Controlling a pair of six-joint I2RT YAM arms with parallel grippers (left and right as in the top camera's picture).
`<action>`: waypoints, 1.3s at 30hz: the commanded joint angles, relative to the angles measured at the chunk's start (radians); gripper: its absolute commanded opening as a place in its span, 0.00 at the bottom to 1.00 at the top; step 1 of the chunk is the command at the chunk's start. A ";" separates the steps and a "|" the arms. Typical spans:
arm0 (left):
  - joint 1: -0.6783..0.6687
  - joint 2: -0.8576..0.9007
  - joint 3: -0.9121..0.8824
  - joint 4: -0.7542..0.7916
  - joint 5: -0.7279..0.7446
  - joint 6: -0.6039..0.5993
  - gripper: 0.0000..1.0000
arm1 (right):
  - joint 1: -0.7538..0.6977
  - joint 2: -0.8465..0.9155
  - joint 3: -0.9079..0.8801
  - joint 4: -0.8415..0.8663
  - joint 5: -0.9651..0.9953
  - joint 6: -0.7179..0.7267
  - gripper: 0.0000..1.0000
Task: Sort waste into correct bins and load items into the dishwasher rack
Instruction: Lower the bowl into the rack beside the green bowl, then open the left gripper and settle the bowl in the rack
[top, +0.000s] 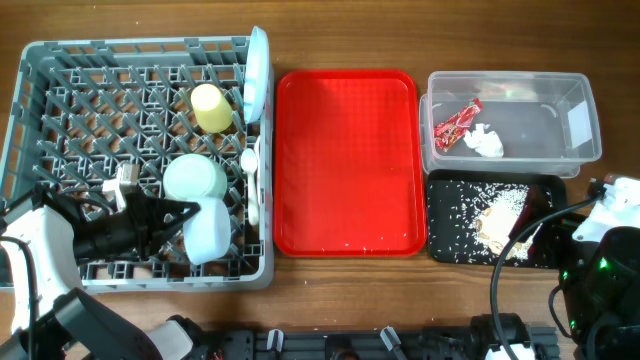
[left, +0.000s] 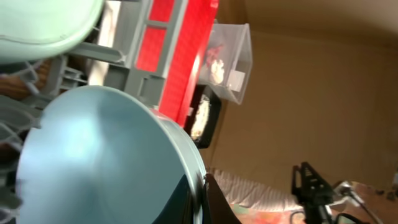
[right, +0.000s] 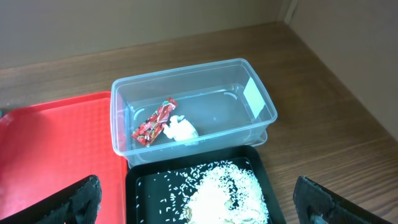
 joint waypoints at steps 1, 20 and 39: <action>0.016 0.010 -0.004 0.040 -0.077 -0.001 0.04 | 0.003 -0.002 0.006 0.003 -0.006 -0.012 1.00; 0.060 0.007 0.177 0.261 -0.092 -0.370 1.00 | 0.003 -0.002 0.006 0.003 -0.006 -0.013 1.00; -0.515 -0.383 0.439 0.129 -0.478 -0.560 1.00 | 0.003 -0.002 0.006 0.003 -0.006 -0.012 1.00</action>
